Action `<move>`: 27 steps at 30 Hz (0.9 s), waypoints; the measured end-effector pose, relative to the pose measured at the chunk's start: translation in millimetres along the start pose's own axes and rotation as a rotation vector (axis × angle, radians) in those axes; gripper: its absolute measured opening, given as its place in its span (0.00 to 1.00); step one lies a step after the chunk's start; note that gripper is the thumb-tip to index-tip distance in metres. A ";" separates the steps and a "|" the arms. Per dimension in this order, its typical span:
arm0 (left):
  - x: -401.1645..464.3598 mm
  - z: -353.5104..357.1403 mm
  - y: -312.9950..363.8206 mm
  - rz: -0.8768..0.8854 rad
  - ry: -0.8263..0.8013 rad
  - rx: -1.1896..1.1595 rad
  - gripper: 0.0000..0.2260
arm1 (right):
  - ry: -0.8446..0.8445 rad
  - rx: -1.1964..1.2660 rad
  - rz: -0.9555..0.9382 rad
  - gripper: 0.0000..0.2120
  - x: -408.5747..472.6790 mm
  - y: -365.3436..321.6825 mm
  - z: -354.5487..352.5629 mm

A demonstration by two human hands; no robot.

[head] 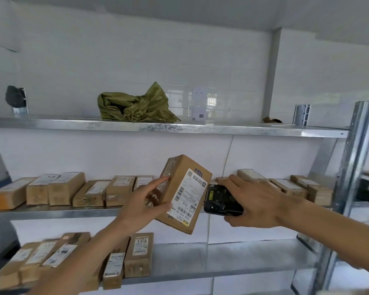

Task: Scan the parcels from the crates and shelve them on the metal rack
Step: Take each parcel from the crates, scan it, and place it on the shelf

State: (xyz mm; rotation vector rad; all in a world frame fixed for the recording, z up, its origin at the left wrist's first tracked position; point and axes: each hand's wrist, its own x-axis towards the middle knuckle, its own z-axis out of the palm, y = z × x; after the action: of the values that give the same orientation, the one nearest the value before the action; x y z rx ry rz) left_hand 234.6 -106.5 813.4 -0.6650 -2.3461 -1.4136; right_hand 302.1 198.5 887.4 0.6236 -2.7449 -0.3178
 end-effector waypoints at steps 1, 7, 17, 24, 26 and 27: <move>3.5 6.7 0.6 0.003 0.003 0.006 0.31 | 0.010 -0.010 -0.009 0.39 -1.1 6.6 2.3; 20.7 36.8 -5.1 -0.019 0.013 0.031 0.31 | 0.000 -0.062 -0.013 0.33 -7.6 32.1 11.2; 35.6 38.1 -14.0 -0.043 -0.040 0.008 0.30 | -0.056 -0.078 0.033 0.32 -0.1 37.4 9.6; 34.1 30.7 -25.0 -0.083 -0.078 -0.082 0.29 | -0.093 -0.078 0.057 0.42 11.3 29.0 30.2; 28.7 30.5 -34.5 -0.138 -0.085 -0.144 0.29 | -0.065 -0.003 0.070 0.39 11.4 22.3 41.0; 24.5 30.9 -41.2 -0.172 -0.097 -0.178 0.29 | -0.060 0.046 0.080 0.38 11.3 17.7 47.2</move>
State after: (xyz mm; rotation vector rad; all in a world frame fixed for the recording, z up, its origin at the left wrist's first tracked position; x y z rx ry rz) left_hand 190.7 -90.1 780.9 -0.6020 -2.4211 -1.7174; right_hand 269.5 215.9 851.3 0.5217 -2.8325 -0.2598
